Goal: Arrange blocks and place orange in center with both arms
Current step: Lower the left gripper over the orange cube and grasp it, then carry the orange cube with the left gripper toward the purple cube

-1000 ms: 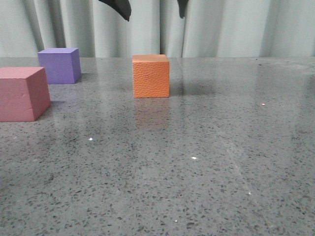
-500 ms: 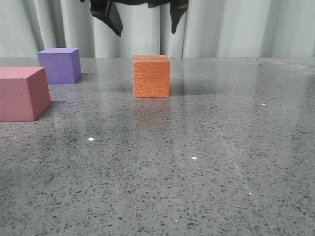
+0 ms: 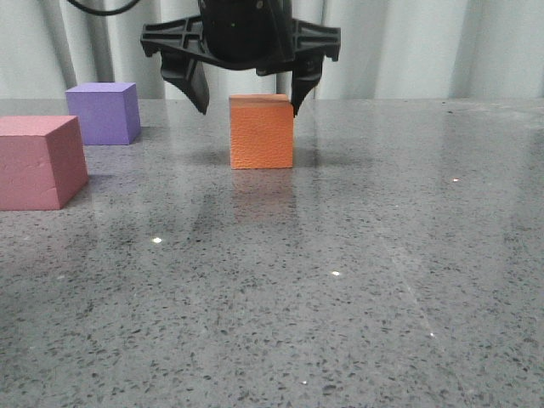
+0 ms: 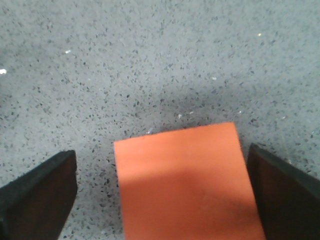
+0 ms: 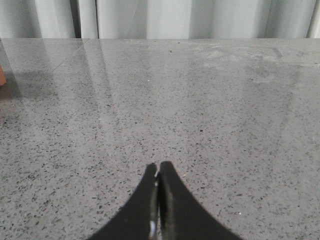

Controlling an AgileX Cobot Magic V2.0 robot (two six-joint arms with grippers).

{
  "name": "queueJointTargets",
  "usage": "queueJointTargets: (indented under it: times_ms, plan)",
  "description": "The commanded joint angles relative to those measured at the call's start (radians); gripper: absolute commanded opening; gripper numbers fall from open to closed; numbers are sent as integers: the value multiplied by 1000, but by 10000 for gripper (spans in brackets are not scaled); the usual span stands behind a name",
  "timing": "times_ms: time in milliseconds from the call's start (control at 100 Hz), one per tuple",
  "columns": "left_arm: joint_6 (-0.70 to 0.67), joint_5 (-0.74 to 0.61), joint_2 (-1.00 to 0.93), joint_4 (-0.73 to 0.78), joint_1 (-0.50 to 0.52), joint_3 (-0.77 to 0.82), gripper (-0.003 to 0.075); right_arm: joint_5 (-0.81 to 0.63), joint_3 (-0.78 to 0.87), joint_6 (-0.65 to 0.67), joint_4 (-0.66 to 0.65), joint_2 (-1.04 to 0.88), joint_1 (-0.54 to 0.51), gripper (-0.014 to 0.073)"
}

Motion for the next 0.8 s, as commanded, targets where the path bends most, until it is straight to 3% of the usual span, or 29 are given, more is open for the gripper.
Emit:
queueJointTargets:
  times_ms: [0,240,310,480,570,790]
  plan:
    - [-11,-16,-39,8,0,-33,640,-85,-13,-10,0,-25,-4,-67]
    - [-11,-19,-19,-19,0,-33,620,-85,-13,-10,0,-25,-4,-67]
    - [-11,-19,-19,-17,0,-33,554,-85,-13,-10,0,-25,-4,-67]
    - [-11,-20,-19,-5,0,-40,273,-85,-13,-10,0,-25,-4,-67]
    - [-9,-27,-33,6,-5,-42,174,-85,-13,-10,0,-25,-4,-67]
    - [-9,-35,-108,68,-7,-42,143,-85,-13,-10,0,-25,-4,-67]
